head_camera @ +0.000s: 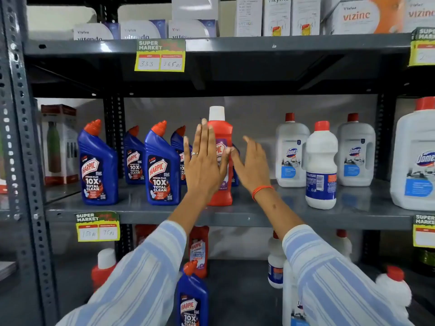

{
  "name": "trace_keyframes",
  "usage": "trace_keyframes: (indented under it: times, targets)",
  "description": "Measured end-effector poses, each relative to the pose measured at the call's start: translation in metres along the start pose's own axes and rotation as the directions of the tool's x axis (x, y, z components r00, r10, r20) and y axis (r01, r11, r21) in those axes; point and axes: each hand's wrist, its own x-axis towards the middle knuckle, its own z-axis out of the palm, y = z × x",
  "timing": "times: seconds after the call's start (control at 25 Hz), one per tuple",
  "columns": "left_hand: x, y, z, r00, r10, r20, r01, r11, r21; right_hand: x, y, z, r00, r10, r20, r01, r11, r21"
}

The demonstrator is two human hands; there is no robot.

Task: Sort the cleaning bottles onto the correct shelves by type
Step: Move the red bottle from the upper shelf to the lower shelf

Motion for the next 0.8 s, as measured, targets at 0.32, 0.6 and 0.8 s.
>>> trace_keyframes:
  times: [0.32,0.6,0.8]
  targets:
    - [-0.116,-0.055,0.007,0.989,-0.098,0.114,0.099,0.995,-0.001,-0.017,0.023,0.042,0.894,0.299,0.333,-0.396,0.874,0.281]
    - [-0.142,-0.071,0.011,0.981,-0.026,0.191,0.015,0.998,0.062,-0.026,0.027,0.043,0.886,0.288,0.363,-0.434,0.789,0.434]
    - [-0.144,-0.070,0.010,0.986,-0.032,0.165,0.026,0.999,0.038,-0.050,0.015,0.020,0.924,0.229,0.308,-0.360,0.794,0.490]
